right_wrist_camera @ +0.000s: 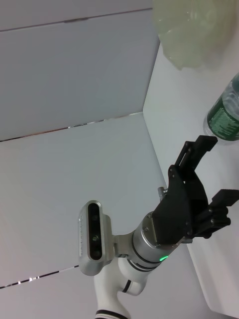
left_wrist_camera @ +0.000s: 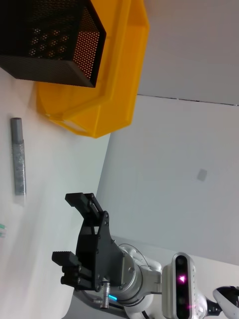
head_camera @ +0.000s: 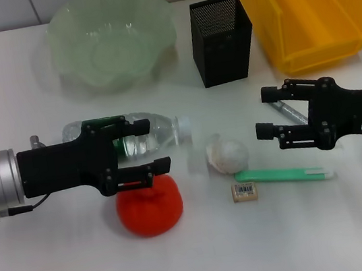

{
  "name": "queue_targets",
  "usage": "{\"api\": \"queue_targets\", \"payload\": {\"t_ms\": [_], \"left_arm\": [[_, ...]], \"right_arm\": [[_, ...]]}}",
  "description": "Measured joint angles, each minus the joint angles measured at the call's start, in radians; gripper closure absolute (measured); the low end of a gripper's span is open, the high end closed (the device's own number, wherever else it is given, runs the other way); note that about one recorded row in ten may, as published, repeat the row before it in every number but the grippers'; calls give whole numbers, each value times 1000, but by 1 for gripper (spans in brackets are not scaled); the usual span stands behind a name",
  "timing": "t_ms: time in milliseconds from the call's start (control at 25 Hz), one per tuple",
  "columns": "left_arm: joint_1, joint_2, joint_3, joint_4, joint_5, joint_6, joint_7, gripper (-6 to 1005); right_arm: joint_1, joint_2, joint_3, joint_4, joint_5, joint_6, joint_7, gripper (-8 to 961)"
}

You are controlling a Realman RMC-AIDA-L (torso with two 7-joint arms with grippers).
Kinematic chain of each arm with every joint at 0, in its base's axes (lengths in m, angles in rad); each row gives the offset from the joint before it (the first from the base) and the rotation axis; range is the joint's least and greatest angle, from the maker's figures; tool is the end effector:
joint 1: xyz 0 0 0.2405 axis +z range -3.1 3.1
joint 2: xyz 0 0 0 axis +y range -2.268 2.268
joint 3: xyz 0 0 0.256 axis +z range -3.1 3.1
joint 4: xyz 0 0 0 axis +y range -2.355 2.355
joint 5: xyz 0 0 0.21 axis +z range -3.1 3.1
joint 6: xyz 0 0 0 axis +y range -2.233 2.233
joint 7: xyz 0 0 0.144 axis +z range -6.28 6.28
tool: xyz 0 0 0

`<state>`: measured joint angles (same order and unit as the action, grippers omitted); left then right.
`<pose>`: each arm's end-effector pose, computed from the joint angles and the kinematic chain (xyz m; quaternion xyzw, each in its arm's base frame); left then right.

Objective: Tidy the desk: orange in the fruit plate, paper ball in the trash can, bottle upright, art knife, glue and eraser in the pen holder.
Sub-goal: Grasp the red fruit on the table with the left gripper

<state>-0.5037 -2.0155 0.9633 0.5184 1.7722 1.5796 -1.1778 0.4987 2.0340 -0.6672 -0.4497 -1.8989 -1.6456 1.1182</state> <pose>-0.2603 0.3089 -0.0179 -0.9541 -0.1352 -0.2562 0.0755 0.2744 0.3027 -0.0067 -0.9290 0.1659 0.3075 0.1219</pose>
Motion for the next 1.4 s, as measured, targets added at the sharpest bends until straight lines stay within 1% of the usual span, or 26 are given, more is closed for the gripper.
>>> {"api": "queue_targets", "payload": {"t_ms": [200,640,800,840,960,1000,1040,1120,1200,1240,1280,1400], "left_arm": [[2,-3,0,0,-1,-3,11,197],[2,-3,0,0,-1,1,11,221],[2,1,0,2,-1,18,4,229],[1,14,-18,7,-4,63,-12,231],[1,32,-32,10,-3,102,-37,238],[1,32,-32,10,-3,102,-37,240],[2,41,-28,10,7,109,-49,242],[4,44,-25,10,17,104,-54,246],[10,43,-24,10,43,82,-56,251],[14,35,-20,10,73,45,-52,253],[14,35,-20,10,73,45,-52,255],[14,21,-7,11,96,4,-44,261]], "right_arm": [[2,0,0,0,0,1,2,208],[3,3,0,0,0,6,3,208],[3,4,1,0,0,6,8,209],[4,3,1,0,0,5,13,209],[8,-2,2,0,0,1,32,209],[8,-2,2,0,0,1,32,209],[9,-3,3,-3,0,0,44,209],[10,-4,3,-4,0,0,48,209],[12,-5,3,-7,1,1,53,209],[15,-6,3,-7,1,3,54,209],[15,-6,3,-7,1,3,54,209],[20,-7,3,-6,1,6,54,209]]}}
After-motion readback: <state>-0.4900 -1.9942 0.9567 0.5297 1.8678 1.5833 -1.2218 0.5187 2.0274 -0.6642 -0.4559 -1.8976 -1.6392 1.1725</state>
